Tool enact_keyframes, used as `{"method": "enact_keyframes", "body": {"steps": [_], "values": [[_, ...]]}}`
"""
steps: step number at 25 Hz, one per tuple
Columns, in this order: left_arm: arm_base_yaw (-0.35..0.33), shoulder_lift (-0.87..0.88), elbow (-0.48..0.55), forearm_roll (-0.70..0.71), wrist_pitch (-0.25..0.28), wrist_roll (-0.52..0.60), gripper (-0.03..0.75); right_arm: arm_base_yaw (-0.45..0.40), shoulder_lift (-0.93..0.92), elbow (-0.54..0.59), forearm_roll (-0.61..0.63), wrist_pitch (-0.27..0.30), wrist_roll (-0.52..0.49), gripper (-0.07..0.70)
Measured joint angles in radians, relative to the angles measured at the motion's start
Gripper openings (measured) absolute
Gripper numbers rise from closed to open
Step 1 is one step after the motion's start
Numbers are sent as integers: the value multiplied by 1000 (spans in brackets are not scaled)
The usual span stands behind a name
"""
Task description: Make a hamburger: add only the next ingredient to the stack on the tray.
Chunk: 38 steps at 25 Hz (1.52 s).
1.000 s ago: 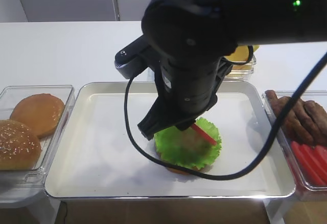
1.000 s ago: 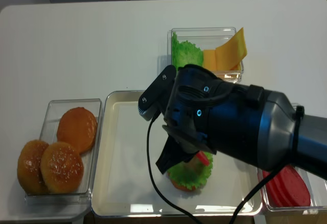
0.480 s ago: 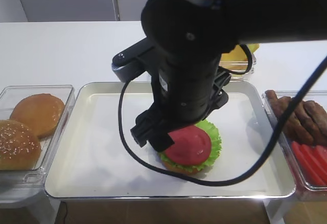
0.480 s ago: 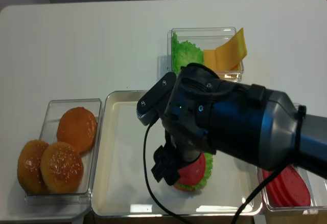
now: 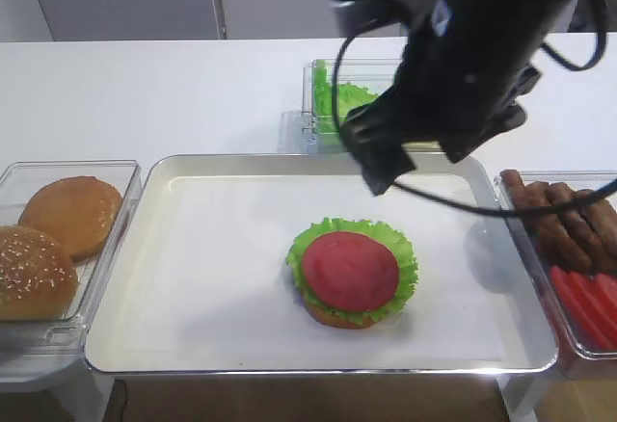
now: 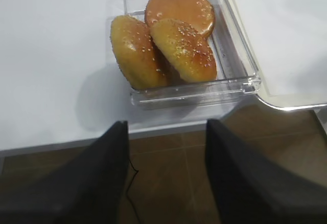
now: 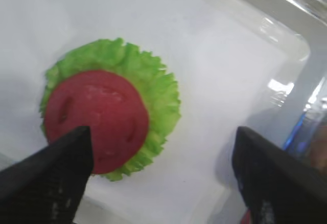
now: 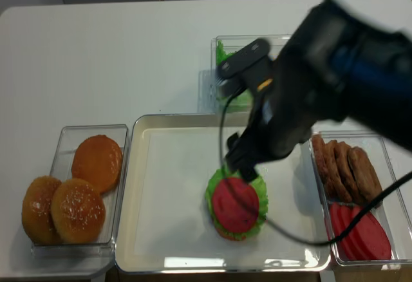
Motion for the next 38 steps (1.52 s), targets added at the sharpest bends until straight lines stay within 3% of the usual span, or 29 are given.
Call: {"method": "enact_keyframes", "body": {"steps": [7,13,17,22,33,38], "values": [[0,0,0,0,0,0,359,-384,-57,0,191,41,-191,605],[0,0,0,0,0,0,359,-611,-112,0,231,131,-260,602],[0,0,0,0,0,0,359,-638,-205,0,229,177,-272,602],[0,0,0,0,0,0,359,-640,-338,30,229,188,-263,601],[0,0,0,0,0,0,359,-640,-758,424,226,197,-231,571],[0,0,0,0,0,0,359,-640,-1022,545,230,204,-230,568]]}}
